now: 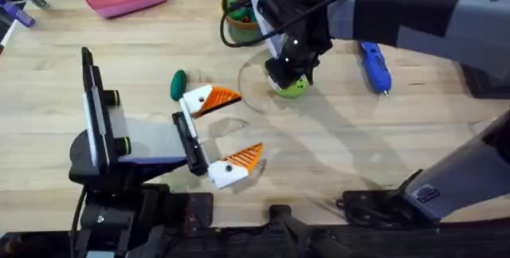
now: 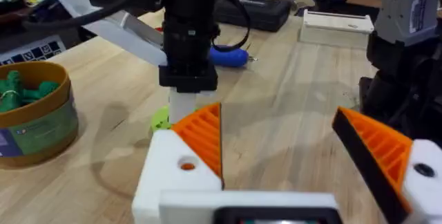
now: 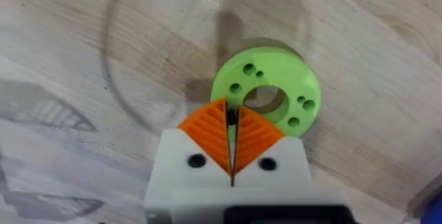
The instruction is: Pick up the gripper from the table and insert it into the empty holder that is missing its gripper. Then pick up a screw, insert it into the mounting hole, and use the screwdriver to tighten it. Finally, clean up the table by picking up the vegetable and placing it into the bucket.
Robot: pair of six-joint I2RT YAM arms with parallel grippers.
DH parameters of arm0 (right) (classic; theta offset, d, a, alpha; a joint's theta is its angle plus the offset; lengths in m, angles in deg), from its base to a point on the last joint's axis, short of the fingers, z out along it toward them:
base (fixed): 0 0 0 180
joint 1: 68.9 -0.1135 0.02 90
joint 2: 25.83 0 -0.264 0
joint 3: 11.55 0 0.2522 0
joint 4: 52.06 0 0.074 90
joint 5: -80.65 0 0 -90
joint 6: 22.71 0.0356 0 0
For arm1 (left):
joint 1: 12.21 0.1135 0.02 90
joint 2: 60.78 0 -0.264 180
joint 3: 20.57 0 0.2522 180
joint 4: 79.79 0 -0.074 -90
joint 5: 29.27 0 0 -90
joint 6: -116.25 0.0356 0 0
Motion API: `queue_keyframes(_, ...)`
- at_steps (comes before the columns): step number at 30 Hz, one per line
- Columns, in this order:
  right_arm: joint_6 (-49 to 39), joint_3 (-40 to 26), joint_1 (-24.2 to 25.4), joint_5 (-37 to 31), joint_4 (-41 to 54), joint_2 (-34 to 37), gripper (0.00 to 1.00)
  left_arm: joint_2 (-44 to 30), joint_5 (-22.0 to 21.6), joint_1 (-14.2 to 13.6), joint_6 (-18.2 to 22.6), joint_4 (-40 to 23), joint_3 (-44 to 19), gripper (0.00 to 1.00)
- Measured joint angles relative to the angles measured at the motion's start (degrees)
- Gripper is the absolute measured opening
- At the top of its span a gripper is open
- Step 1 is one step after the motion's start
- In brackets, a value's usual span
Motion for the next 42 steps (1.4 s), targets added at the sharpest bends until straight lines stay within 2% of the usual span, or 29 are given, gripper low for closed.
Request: queue_keyframes(42,0.0,-1.6,0.0,0.0,2.1,-1.9,0.003,0.0,0.0,0.0,0.0,0.0,0.0,0.987)
